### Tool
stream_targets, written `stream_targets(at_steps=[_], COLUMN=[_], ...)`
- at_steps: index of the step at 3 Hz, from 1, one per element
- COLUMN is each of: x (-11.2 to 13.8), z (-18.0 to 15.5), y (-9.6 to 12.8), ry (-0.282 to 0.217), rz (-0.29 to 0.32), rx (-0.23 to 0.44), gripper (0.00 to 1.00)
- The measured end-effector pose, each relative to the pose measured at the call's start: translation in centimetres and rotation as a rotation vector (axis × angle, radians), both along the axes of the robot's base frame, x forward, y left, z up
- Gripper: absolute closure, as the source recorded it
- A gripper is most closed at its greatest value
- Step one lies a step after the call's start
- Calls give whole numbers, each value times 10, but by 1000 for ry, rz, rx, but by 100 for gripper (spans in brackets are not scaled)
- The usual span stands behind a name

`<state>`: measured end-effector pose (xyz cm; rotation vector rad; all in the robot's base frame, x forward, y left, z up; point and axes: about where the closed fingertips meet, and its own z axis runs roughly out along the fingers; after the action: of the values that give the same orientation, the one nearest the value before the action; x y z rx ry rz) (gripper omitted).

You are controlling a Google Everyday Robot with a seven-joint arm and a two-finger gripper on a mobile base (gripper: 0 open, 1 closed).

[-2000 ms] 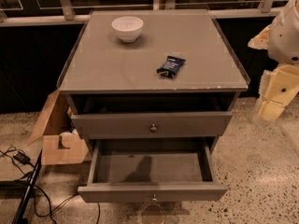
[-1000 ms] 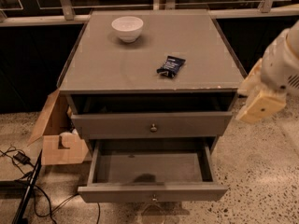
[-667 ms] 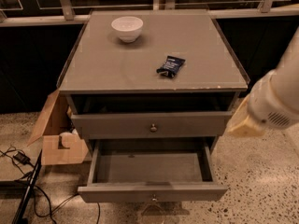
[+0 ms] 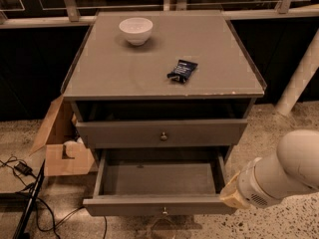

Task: Close middle drawer

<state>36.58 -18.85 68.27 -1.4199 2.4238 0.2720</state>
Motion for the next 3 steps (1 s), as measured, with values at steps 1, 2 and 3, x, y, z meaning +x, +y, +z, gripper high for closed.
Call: stream_targets(at_steps=[1, 2, 3], x=[0, -13, -37], z=[0, -47, -136], y=[0, -1, 3], ry=[0, 19, 50], rz=[0, 10, 32], rx=[0, 18, 79], gripper=[100, 100, 100])
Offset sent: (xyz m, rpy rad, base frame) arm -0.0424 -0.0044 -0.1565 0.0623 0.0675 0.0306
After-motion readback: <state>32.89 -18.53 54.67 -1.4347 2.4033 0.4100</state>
